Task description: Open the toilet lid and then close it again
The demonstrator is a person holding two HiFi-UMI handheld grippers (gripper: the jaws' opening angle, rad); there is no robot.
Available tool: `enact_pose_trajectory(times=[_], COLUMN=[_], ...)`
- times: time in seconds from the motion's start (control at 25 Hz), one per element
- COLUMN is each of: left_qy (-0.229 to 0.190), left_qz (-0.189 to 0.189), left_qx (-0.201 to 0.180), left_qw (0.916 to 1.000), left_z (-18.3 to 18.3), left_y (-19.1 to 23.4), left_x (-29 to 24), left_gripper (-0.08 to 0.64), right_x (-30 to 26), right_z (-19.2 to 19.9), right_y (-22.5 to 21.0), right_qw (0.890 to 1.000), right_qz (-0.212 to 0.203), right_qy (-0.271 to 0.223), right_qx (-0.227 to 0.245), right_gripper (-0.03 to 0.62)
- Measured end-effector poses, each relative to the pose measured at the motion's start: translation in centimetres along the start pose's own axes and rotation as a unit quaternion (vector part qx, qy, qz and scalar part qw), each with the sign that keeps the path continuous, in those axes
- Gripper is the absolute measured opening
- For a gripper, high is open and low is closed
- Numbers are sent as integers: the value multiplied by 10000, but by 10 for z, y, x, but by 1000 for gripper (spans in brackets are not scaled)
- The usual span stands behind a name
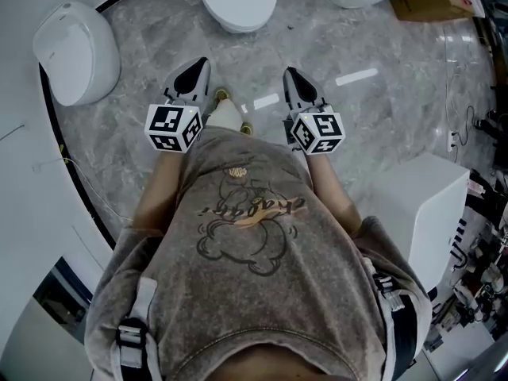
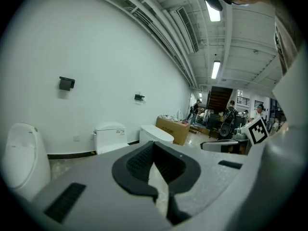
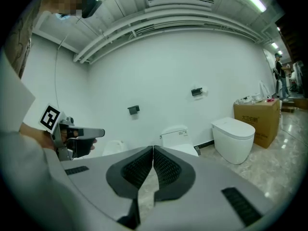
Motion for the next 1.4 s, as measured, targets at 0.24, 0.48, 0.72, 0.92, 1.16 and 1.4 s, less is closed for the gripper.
enact_pose_trajectory(times=[0.24, 0.48, 0.72, 0.92, 1.16, 1.4], left_qy=[115, 276, 432, 651, 825, 1025], left_qz=[74, 164, 332, 403, 413, 408], left_qx=[42, 35, 62, 150, 257, 338], left_qw=[9999, 9995, 9985, 9970, 9954, 9933], left_z=[-17, -33, -23, 4, 57, 122], left_y=[41, 85, 123, 137, 164, 189], left_x=[-66, -149, -201, -255, -315, -392], left_gripper=[9, 9, 9, 9, 9, 9], right_x=[-62, -133, -198, -239, -299, -373], right_z=[-23, -43, -42, -18, 42, 105], right_y=[-34, -83, -103, -145, -177, -216], right_qw=[9999, 9993, 9990, 9980, 9949, 9910], right_qz=[40, 67, 93, 178, 31, -198], right_qy=[125, 354, 447, 594, 996, 1320], right_qx=[-28, -48, -18, -104, -165, -101], right_gripper=[28, 28, 28, 28, 28, 28])
Point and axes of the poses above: the fingertips, and each gripper's own axes: x backward along the fingers, y to its left, z out of its underside, the point moved 7 cm from there along x, backward along the fingers, and after that the axes turned 14 degrees about y, right-handed, at the moved point
